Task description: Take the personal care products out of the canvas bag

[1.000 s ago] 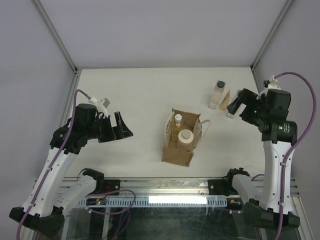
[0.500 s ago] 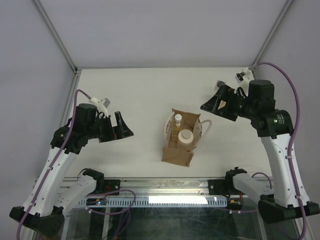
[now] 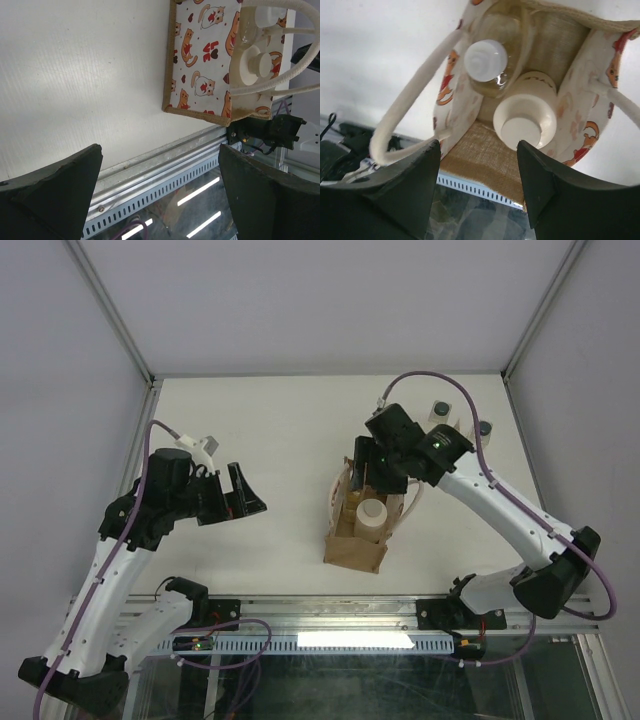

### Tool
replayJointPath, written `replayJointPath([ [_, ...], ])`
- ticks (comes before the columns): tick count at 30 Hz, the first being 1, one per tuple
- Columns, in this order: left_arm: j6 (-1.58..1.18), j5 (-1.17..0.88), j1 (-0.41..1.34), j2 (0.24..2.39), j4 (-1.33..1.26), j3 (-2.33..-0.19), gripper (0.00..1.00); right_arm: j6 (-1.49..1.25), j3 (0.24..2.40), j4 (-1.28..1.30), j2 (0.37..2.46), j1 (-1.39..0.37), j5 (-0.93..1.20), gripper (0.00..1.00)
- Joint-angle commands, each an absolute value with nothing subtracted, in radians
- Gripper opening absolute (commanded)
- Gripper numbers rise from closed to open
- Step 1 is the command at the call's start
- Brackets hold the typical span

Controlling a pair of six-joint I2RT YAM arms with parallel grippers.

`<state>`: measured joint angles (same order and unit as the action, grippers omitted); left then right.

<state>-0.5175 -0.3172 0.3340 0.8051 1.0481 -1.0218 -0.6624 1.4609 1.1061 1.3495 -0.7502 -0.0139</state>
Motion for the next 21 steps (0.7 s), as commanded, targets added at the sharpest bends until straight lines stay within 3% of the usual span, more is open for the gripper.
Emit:
replayJointPath([
  [1,-0.528,-0.330,0.336,0.775,1.031,-1.025,0.99,-0.776,1.507,1.113,1.372,-0.784,-0.210,0.64],
  [9,-0.506,-0.312,0.336,0.769,1.052,-1.028,0.99,-0.780,1.519,1.044,1.503,-0.803,-0.221,0.61],
  [21,-0.476,-0.302,0.336,0.761,1.076,-1.028,0.99,-0.832,1.565,1.060,1.648,-0.808,-0.326,0.68],
])
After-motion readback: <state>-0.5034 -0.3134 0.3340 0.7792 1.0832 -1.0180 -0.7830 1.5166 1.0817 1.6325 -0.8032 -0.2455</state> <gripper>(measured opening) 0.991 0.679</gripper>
